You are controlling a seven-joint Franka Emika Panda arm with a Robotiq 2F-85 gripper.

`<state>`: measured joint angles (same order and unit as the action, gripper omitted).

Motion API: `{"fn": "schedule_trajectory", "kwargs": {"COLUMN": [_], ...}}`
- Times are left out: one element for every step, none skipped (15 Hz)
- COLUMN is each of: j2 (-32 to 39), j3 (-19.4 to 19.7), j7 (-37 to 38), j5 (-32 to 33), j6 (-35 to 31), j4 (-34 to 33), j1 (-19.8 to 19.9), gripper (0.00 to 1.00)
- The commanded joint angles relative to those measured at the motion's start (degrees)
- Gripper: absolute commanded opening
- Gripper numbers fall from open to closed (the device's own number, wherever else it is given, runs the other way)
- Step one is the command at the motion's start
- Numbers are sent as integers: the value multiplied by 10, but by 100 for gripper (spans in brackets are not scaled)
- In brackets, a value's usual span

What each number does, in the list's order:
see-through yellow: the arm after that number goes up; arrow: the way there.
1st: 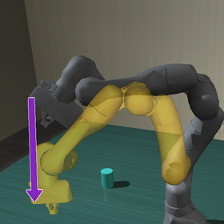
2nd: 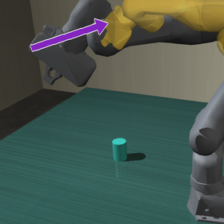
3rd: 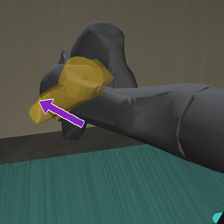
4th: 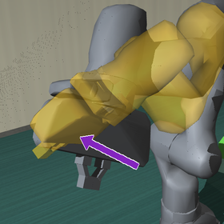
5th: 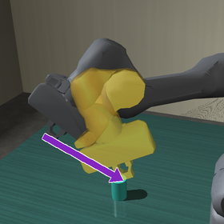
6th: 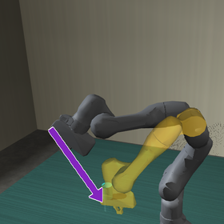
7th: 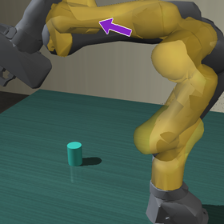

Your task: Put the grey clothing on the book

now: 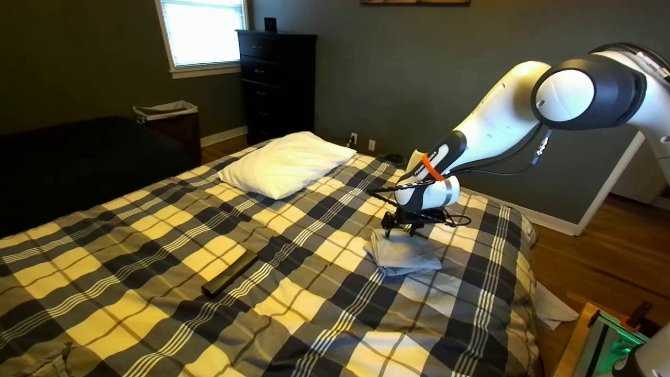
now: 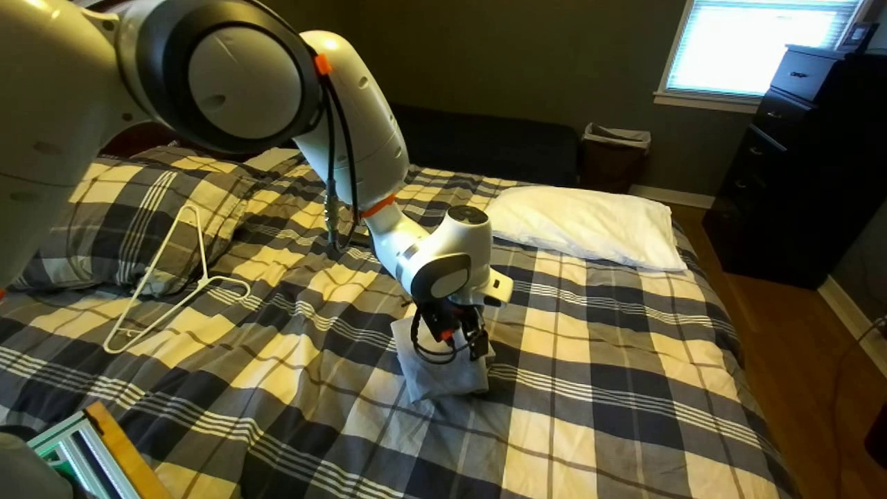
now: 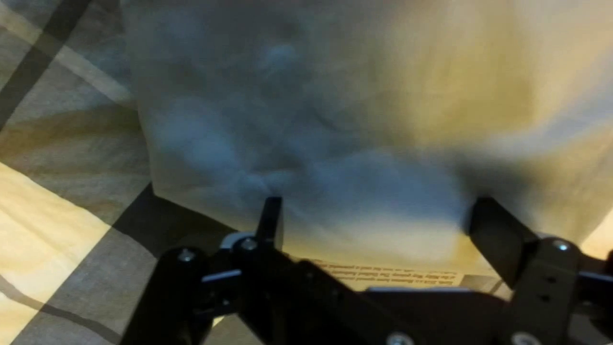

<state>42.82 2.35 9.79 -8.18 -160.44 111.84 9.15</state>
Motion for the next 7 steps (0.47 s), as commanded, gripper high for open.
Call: {"fn": "schedule_trajectory", "kwargs": {"j2": [-69,-92,-118,-139,-158,-100,-116], "j3": [14,25,29,33,23,20,20], "j7": [-10,-4,-2,-3,-19,-10,-10], "j5": [11,20,24,29,32,17,18], "j6": [33,32,22,16,15,20,20], "j4": [64,88,116,137,155,91,104], "j1": [-29,-43,-53,-63,-64,-51,-55], "gripper": [100,100,100,100,100,100,100]}}
